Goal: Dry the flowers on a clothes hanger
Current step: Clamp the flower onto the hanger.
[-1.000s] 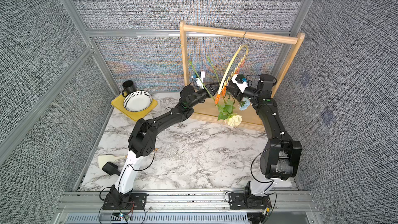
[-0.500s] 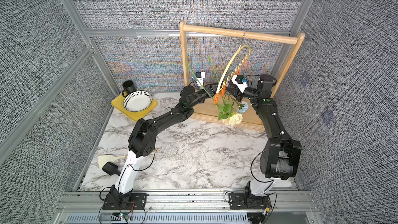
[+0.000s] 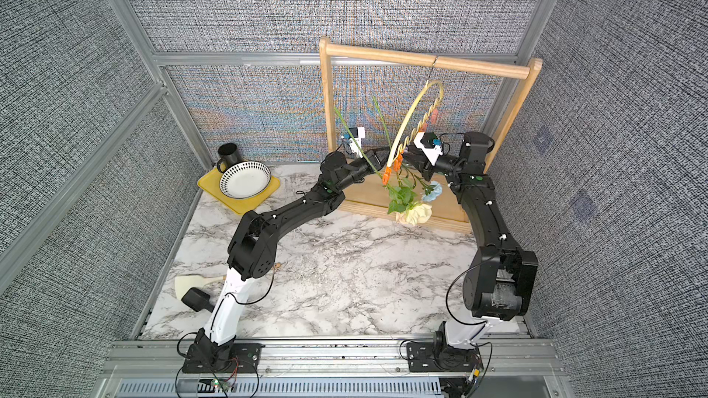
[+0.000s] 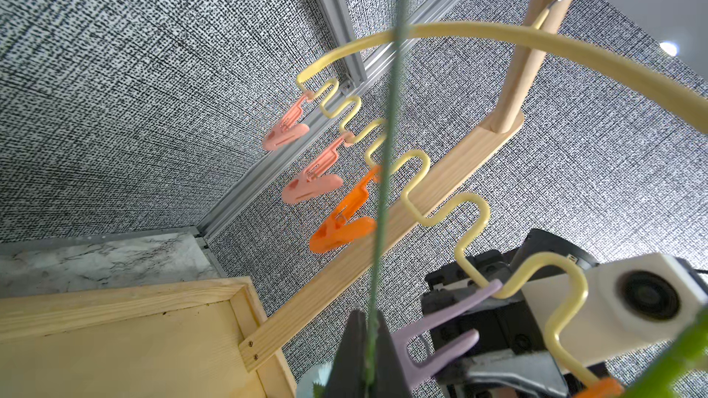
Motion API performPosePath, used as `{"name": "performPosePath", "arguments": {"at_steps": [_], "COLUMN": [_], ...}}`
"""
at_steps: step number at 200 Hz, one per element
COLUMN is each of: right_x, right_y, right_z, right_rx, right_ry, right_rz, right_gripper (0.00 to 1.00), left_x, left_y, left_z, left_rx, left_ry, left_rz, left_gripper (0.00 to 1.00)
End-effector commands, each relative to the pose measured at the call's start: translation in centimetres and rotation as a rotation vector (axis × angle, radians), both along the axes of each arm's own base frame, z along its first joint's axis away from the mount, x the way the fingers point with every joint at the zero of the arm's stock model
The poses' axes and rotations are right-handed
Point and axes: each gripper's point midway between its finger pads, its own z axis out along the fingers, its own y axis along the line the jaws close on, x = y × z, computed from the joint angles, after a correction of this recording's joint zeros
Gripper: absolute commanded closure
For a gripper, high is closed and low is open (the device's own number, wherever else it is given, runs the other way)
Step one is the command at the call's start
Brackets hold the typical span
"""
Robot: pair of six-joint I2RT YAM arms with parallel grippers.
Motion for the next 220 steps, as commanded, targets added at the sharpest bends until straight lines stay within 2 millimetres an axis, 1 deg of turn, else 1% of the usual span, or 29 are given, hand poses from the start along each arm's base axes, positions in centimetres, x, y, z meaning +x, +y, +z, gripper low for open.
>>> {"name": "performPosePath", "arguments": {"at_steps": [1, 59, 76, 97, 134, 170, 220], "right_x": [-1.4, -2.0, -2.2, -2.2, -2.2, -2.0, -1.9], "right_y": [0.8, 1.2, 1.3, 0.9, 0.3, 0.3, 0.5], "right_z": [-1.3, -1.1, -0.9, -0.5, 0.3, 1.0, 0.3], "right_rx": [0.028, 0.052, 0.058, 0.065, 0.077, 0.093, 0.099], "right_ry": [0.096, 0.104, 0.102, 0.097, 0.081, 0.072, 0.093], "right_rz": [0.064, 0.105, 0.122, 0.113, 0.093, 0.090, 0.099], "right_gripper": [0.76, 0.76, 0.76, 0.76, 0.76, 0.76, 0.76], "left_x": [-0.8, -0.8, -0.7, -0.7, -0.7, -0.6, -0.7], "left_y": [0.4, 0.6, 0.6, 0.5, 0.5, 0.4, 0.3], "left_z": [2.2, 2.9, 2.7, 2.3, 2.2, 2.0, 2.6], "left_rx": [-0.056, -0.072, -0.074, -0.069, -0.060, -0.079, -0.102], "left_ry": [-0.046, -0.060, -0.060, -0.057, -0.066, -0.048, -0.053], "left_rz": [-0.011, -0.005, -0.004, -0.004, -0.005, -0.009, -0.012], "left_gripper": [0.98, 0.98, 0.98, 0.98, 0.98, 0.98, 0.98]}}
